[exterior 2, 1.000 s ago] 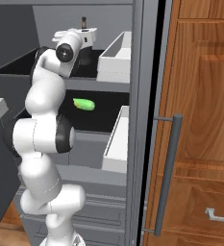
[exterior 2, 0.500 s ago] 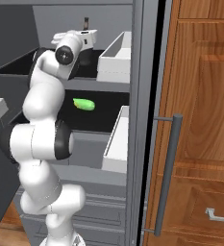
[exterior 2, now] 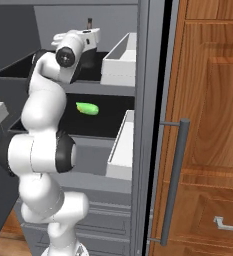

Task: Place the liquor on the top shelf of the fridge to keep it out of children's reach, and place the corn and bell pepper on lower shelves for easy access.

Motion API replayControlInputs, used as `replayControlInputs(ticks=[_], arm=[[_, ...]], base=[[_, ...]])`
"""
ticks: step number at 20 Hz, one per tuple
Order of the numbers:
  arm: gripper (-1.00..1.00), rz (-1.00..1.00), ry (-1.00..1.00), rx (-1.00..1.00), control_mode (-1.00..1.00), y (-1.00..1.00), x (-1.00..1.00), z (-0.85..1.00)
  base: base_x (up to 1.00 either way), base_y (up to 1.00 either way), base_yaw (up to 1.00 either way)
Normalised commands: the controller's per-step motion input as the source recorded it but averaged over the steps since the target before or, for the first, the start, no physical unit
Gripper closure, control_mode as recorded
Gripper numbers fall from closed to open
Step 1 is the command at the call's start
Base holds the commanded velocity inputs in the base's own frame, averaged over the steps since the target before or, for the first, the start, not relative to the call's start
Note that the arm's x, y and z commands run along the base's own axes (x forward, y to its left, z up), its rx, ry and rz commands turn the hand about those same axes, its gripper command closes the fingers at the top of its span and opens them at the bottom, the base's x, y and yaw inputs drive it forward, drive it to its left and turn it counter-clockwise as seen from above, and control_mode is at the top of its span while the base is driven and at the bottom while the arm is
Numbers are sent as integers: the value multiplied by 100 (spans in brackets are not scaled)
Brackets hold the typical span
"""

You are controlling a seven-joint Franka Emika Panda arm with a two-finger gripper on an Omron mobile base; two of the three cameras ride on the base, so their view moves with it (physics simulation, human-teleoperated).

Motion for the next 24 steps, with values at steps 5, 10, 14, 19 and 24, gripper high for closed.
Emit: replayControlInputs(ticks=[5,10,14,19,24], arm=[[-100,0,1,-6,-100,0,-61,3],[-100,0,6,-7,-100,0,-73,0],[-100,0,7,-5,-100,12,-93,0],[-100,0,15,0,-100,16,-100,-1],[-100,-3,24,0,-100,7,-100,-14]], base=[[0,0,0],[0,0,0],[0,0,0],[0,0,0],[0,0,0]])
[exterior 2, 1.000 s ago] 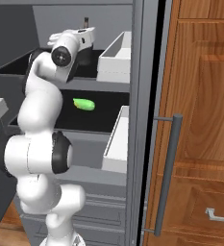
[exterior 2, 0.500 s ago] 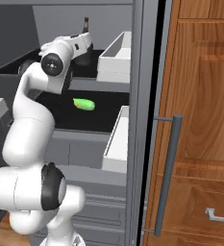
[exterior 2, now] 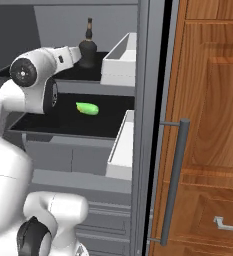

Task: Place the liquor on the top shelf of the fridge to keep it out of children's reach, and place the corn and bell pepper on lower shelves for easy access.

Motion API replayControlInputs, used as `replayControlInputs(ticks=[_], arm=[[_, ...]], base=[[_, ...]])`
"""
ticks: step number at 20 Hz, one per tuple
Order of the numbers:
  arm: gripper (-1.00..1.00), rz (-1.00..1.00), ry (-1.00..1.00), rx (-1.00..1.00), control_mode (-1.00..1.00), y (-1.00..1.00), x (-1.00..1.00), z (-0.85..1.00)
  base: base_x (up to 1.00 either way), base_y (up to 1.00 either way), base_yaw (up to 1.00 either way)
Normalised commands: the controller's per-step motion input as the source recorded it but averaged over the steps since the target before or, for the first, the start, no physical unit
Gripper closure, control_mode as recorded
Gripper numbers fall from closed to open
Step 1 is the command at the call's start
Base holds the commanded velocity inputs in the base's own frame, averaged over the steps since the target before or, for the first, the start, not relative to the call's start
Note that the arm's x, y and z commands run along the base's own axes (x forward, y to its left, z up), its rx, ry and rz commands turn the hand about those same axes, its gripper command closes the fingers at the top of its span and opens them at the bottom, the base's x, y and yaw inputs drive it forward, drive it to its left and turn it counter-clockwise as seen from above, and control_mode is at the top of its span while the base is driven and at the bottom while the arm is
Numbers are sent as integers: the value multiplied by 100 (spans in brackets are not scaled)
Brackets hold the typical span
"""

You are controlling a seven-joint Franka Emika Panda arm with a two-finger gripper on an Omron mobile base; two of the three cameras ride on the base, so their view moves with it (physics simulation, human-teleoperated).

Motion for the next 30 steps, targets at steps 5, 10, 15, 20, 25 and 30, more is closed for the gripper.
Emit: replayControlInputs(ticks=[5,10,15,20,25,30], arm=[[-100,-3,26,6,-100,0,-100,-25],[-100,-1,21,10,-100,-9,-92,-32],[-100,0,16,9,-100,-4,-71,-33],[-100,0,12,8,-100,0,-55,-34],[-100,0,18,4,-100,0,-56,-15],[-100,0,18,-1,-100,3,-40,-18]], base=[[0,0,0],[0,0,0],[0,0,0],[0,0,0],[0,0,0],[0,0,0]])
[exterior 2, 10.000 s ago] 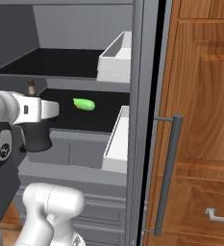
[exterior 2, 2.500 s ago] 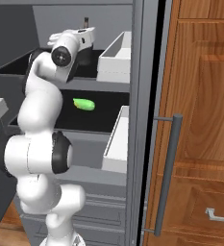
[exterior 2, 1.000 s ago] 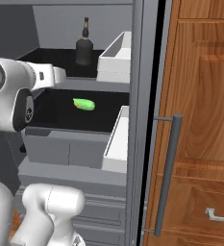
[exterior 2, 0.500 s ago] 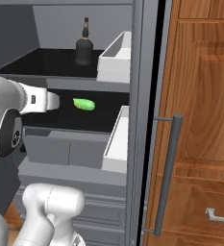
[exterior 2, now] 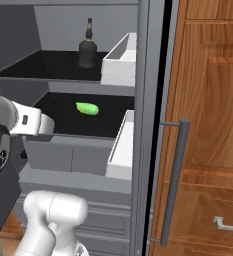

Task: Place the liquor on the top shelf of the fridge to keep it out of children's reach, and place the corn and bell pepper on lower shelves for easy access.

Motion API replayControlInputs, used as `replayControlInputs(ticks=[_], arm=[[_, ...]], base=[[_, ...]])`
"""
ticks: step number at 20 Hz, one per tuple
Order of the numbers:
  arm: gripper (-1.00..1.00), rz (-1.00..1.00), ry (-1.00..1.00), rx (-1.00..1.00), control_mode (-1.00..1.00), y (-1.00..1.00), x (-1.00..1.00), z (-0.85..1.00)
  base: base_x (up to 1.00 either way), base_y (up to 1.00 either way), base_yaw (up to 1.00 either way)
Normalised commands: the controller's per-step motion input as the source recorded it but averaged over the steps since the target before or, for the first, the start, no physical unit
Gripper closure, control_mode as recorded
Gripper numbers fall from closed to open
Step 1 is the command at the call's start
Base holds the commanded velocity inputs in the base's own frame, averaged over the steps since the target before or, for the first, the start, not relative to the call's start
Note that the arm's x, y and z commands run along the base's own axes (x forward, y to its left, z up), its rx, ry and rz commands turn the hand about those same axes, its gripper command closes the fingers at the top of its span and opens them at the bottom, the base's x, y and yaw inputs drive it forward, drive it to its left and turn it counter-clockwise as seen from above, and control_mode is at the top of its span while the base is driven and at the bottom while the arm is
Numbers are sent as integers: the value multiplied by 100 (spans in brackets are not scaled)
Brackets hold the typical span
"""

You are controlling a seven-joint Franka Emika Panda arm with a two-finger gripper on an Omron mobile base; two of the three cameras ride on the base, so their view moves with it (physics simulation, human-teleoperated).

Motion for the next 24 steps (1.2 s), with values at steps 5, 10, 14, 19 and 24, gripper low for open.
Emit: replayControlInputs(ticks=[5,10,14,19,24], arm=[[-100,0,15,-3,-100,10,-13,0],[-100,0,10,-1,-100,0,-17,0],[-100,0,3,0,-100,0,-18,0],[-100,0,1,0,-100,0,-14,-1],[-100,0,0,0,100,0,-9,-1]], base=[[0,0,0],[0,0,0],[0,0,0],[0,0,0],[-25,0,0]])
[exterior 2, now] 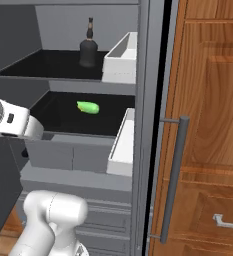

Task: Place the liquor on the top shelf of the fridge to keep it out of children's reach, and place the corn and bell pepper on lower shelves for easy access.

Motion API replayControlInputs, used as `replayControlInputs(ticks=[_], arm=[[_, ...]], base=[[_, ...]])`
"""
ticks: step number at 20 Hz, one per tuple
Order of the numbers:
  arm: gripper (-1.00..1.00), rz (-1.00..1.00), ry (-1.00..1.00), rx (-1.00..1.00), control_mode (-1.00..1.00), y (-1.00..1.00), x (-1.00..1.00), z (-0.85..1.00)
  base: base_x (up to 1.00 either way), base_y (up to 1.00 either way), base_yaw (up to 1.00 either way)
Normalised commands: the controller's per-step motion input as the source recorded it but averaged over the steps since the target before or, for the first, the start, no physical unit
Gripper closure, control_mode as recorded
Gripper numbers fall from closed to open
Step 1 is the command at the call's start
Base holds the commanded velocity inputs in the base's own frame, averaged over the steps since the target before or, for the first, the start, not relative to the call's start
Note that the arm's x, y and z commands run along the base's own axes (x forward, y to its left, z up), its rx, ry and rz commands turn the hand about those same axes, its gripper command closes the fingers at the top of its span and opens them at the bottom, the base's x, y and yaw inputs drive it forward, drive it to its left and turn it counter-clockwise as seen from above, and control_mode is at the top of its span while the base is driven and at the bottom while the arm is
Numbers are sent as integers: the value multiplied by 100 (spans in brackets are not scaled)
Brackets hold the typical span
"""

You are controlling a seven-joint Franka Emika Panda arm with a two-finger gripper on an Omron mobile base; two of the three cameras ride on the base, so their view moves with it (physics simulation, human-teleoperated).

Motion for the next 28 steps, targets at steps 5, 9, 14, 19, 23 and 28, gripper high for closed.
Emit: replayControlInputs(ticks=[5,9,14,19,23,28], arm=[[-100,0,0,0,100,0,0,0],[-100,0,0,0,100,0,0,0],[-100,0,0,0,100,0,0,0],[-100,0,0,0,100,0,0,0],[-100,0,0,0,100,0,0,0],[-100,0,0,0,100,0,0,0]], base=[[-69,0,1],[-80,0,12],[-46,29,32],[-29,41,55],[-6,69,52],[5,96,37]])
